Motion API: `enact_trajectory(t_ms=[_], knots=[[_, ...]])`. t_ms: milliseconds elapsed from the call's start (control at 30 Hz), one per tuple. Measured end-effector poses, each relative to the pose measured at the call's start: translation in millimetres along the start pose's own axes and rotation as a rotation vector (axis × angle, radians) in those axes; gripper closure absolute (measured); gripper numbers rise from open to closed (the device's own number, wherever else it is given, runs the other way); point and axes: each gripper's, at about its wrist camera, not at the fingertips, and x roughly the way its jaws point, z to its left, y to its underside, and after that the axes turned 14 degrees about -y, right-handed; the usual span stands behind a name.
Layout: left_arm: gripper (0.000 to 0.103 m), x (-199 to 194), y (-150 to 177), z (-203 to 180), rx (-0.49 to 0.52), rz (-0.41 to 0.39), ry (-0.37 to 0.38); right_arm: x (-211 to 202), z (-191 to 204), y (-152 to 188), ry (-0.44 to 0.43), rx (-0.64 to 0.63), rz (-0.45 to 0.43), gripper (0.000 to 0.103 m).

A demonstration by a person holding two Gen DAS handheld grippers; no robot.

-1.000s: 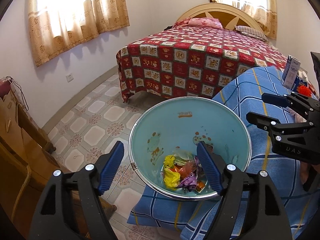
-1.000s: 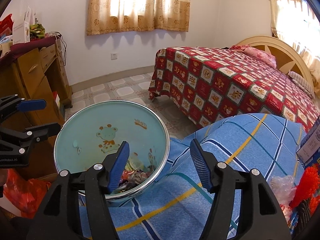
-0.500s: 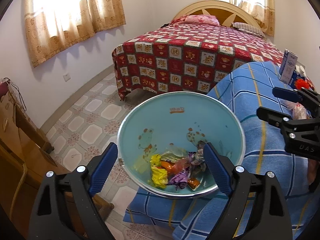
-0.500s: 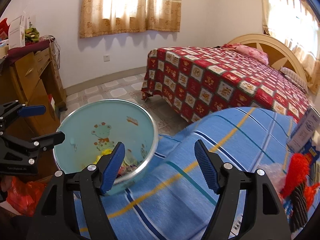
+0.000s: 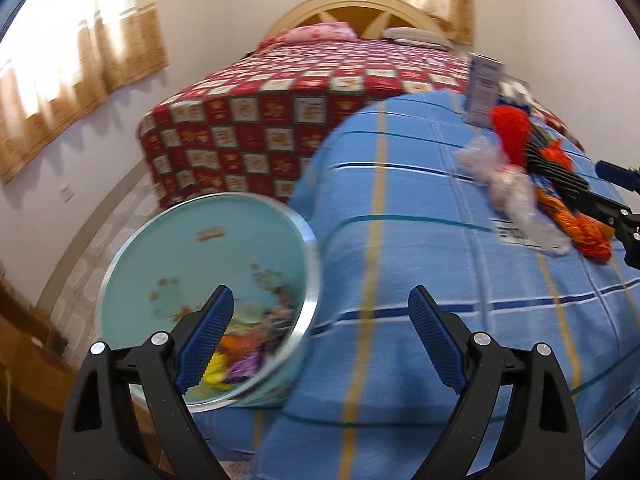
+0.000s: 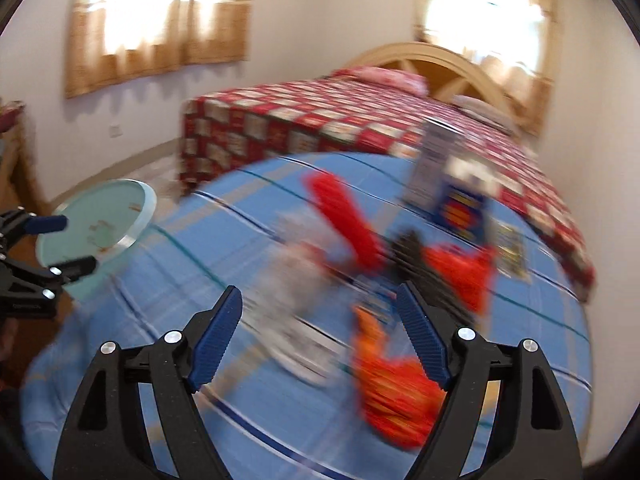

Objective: Collect trash
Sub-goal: 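Move both grippers back from the bin to the trash on the bed, then grasp the yellow sponge with the right gripper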

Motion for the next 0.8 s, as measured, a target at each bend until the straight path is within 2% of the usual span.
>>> enact_trajectory(t_ms=[100,167,300,467,600,667,700,800], knots=[[0.016,2.8,-3.6,-21.9,0.023,-0.005,0.021,-9.4,-28.4,18.3,0.005,0.094,0.017,0.024],[0.016,3.6,-4.7,-29.8,0.029,-0.004,0.033,-13.0,-43.5,30.1,0.058,0.123,0.028,0.024],[0.015,2.1,-6.0,-39.0,0.047,-0.012,0.033,-22.8,-71.2,45.2,0.089,0.220,0.010,0.025],[0.015,3.6,-9.6,-45.1,0.052,-0.012,0.035,-38.4,-99.6,46.8,0.094,0.295,-0.034,0.026],[0.012,3.7,-14.7,-51.2,0.049,-0.018,0.039,-42.6,-121.0,45.3,0.112,0.324,-0.030,0.041],[0.012,4.6,-16.3,-53.5,0.052,-0.016,0.040,-36.3,-127.0,47.1,0.109,0.326,0.009,0.046],[0.012,4.9,-16.7,-54.2,0.054,-0.015,0.039,-26.9,-127.8,51.4,0.095,0.318,0.063,0.048],[0.012,5.1,-17.2,-55.3,0.055,-0.014,0.040,-12.6,-123.6,59.2,0.075,0.285,0.126,0.051]])
